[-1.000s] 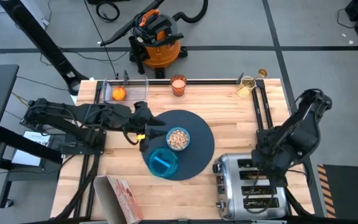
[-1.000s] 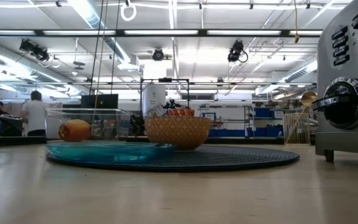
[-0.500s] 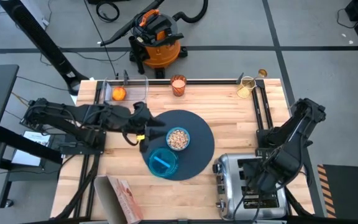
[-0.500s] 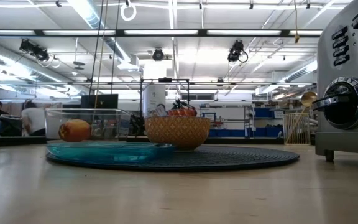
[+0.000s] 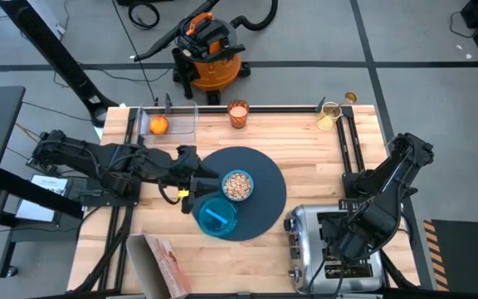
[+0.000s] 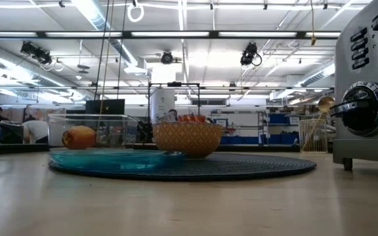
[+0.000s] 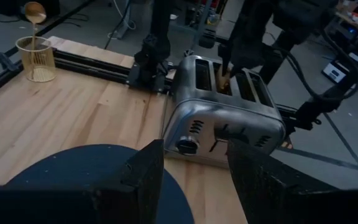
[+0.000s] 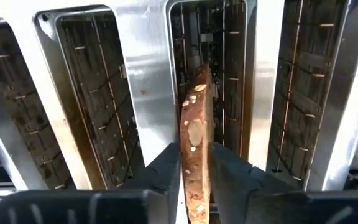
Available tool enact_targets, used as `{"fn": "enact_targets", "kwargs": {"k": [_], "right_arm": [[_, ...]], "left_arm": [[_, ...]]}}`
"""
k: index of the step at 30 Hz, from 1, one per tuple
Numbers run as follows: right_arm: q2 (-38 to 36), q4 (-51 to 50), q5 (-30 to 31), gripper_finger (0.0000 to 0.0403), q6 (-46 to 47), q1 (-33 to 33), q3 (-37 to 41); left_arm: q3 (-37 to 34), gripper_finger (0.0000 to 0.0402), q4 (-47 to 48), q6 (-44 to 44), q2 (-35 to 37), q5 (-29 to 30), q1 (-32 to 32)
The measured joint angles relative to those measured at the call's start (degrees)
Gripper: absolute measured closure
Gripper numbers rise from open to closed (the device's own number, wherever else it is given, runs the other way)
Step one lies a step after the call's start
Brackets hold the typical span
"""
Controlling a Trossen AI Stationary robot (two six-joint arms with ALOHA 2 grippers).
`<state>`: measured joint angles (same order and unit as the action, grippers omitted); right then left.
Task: Arrange a breakfast setting
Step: Put the bread from the toaster on top of the plate on the placemat
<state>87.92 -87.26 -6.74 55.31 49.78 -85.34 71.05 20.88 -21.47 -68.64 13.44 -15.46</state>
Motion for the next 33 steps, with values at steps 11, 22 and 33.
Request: {"fn": "enact_targets", "kwargs": {"k": [11, 22, 33], "right_arm": [[-0.2, 0.1, 0.7, 0.0381, -0.4, 0.0, -0.1], [-4.8, -2.8, 2.8, 0.0382, 1.9, -3.1, -8.1], [-4.7, -1.3, 1.6, 0.0389, 2.0, -10.3, -23.0]], "left_arm": [[0.0, 0.0219, 0.0, -1.9, 0.0, 0.0, -2.7], [0.0, 0.0219, 0.2, -1.9, 5.3, 0.0, -4.8], [0.0, 0.0219, 5.6, -0.7, 10.1, 0.3, -4.6]]}}
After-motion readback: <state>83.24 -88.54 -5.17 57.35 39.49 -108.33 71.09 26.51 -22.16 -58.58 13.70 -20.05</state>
